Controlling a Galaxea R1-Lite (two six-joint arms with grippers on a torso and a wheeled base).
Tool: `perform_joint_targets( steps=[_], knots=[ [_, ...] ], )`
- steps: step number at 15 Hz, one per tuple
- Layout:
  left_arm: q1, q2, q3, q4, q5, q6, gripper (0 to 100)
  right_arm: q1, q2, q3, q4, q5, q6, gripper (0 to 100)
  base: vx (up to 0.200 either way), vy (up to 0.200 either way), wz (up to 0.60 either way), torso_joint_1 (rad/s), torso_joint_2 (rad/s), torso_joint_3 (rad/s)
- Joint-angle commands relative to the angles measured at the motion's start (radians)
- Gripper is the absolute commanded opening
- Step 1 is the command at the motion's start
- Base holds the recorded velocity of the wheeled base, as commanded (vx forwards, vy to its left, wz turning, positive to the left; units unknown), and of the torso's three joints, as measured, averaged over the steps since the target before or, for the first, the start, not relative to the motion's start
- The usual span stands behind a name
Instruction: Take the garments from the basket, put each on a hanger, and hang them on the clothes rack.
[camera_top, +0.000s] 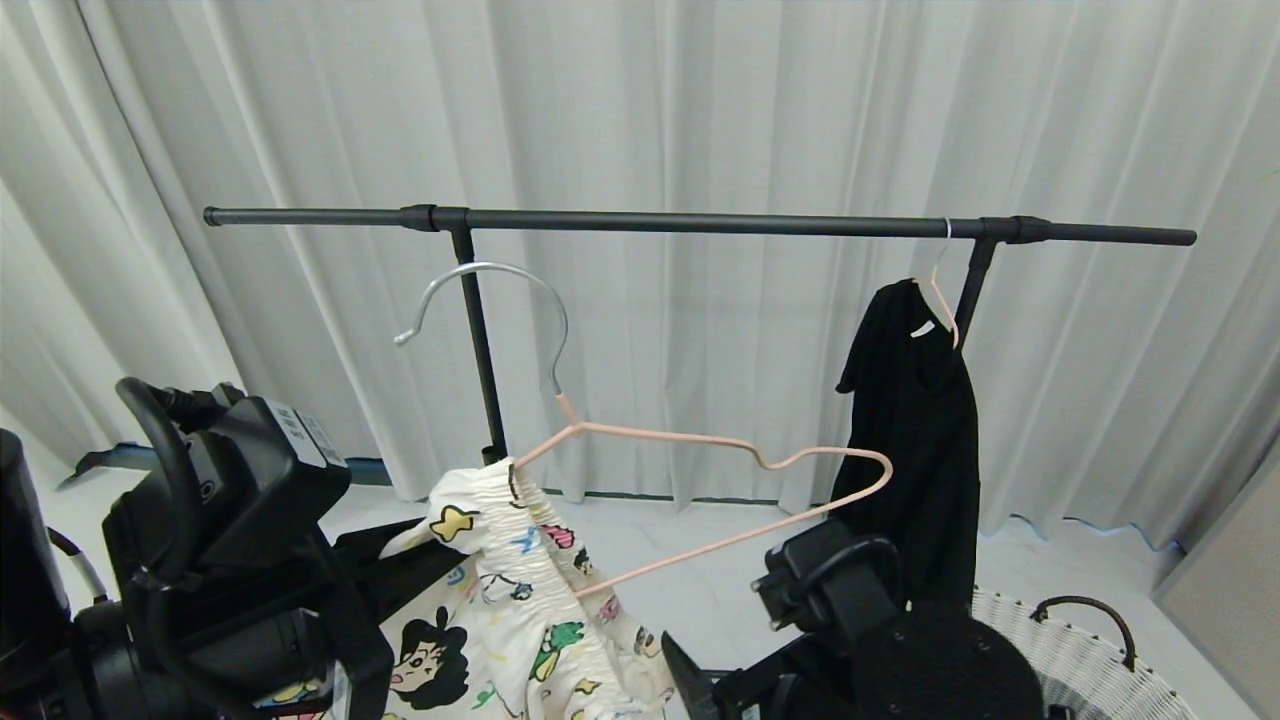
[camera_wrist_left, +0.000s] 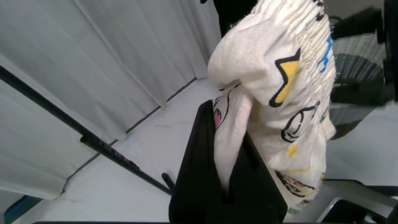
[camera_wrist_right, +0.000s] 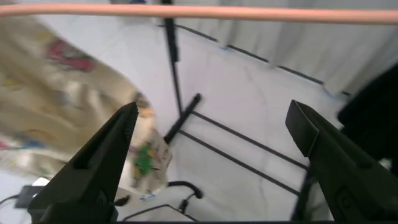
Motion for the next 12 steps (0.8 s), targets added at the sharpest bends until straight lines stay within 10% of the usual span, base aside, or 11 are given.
perform_joint_targets(
  steps=[1, 11, 12],
  knots=[
    [-0.004, 0.005, 0.000, 0.000, 0.000, 0.000, 0, 0.054, 0.078, -0.047, 0.000, -0.002, 0.001, 100, 0.000, 0.000, 0.00, 0.000, 0.00, 0.000],
    [0.004, 0.019, -0.007, -0.074, 0.008, 0.000, 0, 0.028, 0.132, 0.009, 0.000, -0.071, -0.008, 100, 0.000, 0.000, 0.00, 0.000, 0.00, 0.000],
    [0.015, 0.019, -0.005, -0.074, 0.009, 0.000, 0, 0.010, 0.130, 0.016, 0.000, -0.080, -0.011, 0, 0.000, 0.000, 0.00, 0.000, 0.00, 0.000]
  ],
)
